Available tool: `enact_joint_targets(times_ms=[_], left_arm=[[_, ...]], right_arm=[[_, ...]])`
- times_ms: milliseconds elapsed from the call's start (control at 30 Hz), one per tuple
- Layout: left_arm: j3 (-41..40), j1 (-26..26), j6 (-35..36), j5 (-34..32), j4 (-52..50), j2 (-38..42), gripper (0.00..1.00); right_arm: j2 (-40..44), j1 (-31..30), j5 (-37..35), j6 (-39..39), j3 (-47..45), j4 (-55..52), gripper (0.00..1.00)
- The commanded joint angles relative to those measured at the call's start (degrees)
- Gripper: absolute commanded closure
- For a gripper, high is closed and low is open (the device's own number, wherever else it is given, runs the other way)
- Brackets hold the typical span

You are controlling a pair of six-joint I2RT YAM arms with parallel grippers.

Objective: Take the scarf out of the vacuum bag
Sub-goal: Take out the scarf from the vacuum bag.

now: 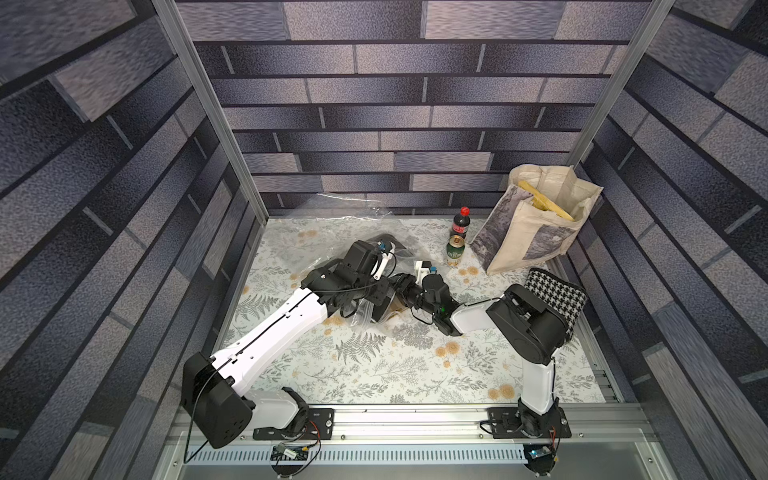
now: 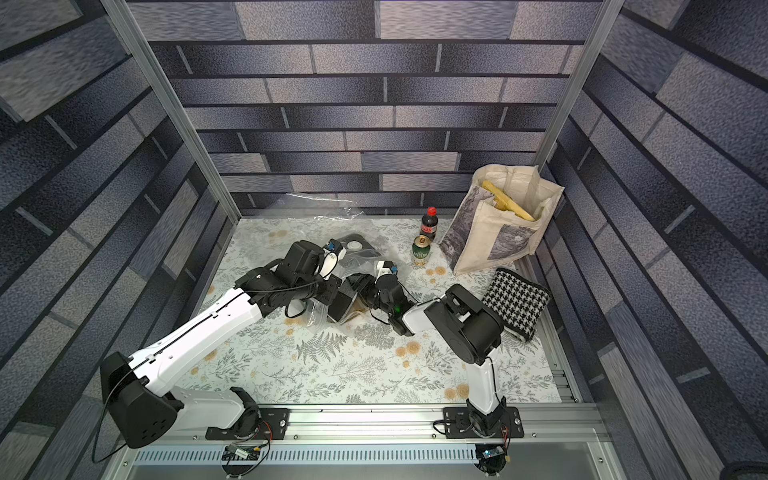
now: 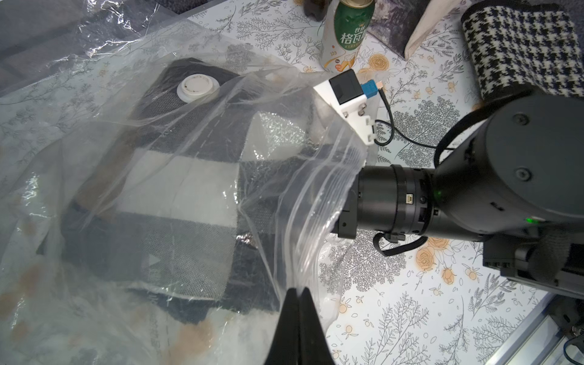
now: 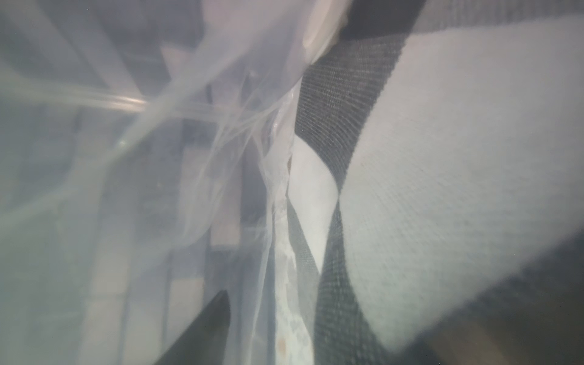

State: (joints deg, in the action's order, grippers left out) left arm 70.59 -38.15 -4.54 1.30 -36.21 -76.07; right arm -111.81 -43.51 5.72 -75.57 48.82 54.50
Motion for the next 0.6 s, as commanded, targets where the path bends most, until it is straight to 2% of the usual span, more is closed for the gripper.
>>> enact_joint_targets(times_ms=[0,167,267,400,467,567], left_arm=[[-1.02,0.4,-0.92,0.9,1.66,1.67,1.0],[-1.18,0.43,-0.83,0.81,1.7,1.93,1.0],[-1.15,0.43,-0.97,1.03,1.77,1.98,1.0],[-1.03,0.57,-0.91,1.07,1.76,2.13,1.0],[-1.16,0.73,-1.01,1.2,2.15,2.36,1.0],[-1.5,0.96,-1.11,1.29,2.31,2.75,1.0]], right_arm=[[0.6,-0.8,1.67,0.7,2.35,-1.21,0.28],[-1.31,-0.88,2.61,-0.27,4.72,-6.56,0.18],[-2.97,-0.88,3.19,-0.75,5.32,-6.92,0.18],[-5.86,-0.96,3.9,-2.11,5.4,-4.46,0.28],[-6.14,-0.94,4.53,-1.88,5.82,-4.57,0.39],[-5.49,-0.89,4.67,-1.22,6.25,-5.67,0.51]])
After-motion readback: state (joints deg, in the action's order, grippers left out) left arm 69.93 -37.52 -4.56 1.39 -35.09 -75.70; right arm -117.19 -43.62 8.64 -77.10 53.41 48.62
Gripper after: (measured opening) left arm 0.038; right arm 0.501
